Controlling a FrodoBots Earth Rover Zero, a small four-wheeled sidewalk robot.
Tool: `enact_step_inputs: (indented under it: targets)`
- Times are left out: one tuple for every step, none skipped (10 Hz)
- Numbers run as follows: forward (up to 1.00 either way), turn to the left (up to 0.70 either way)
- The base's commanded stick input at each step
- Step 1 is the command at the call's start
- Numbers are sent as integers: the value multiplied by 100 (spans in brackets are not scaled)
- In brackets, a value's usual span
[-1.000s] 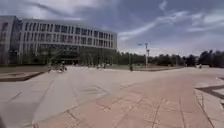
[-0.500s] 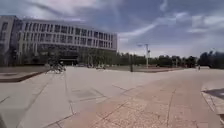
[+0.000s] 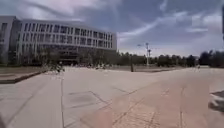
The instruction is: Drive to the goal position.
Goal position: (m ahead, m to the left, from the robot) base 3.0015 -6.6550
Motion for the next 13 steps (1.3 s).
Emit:
enact_step_inputs:
  targets:
    - [60, 15]
    - [60, 15]
    - [60, 11]
    - [60, 7]
    - [60, 1]
    - [60, 0]
    - [60, 0]
    - [60, 0]
    - [60, 0]
    - [60, 0]
    - [60, 0]
    - [60, 2]
    - [60, 8]
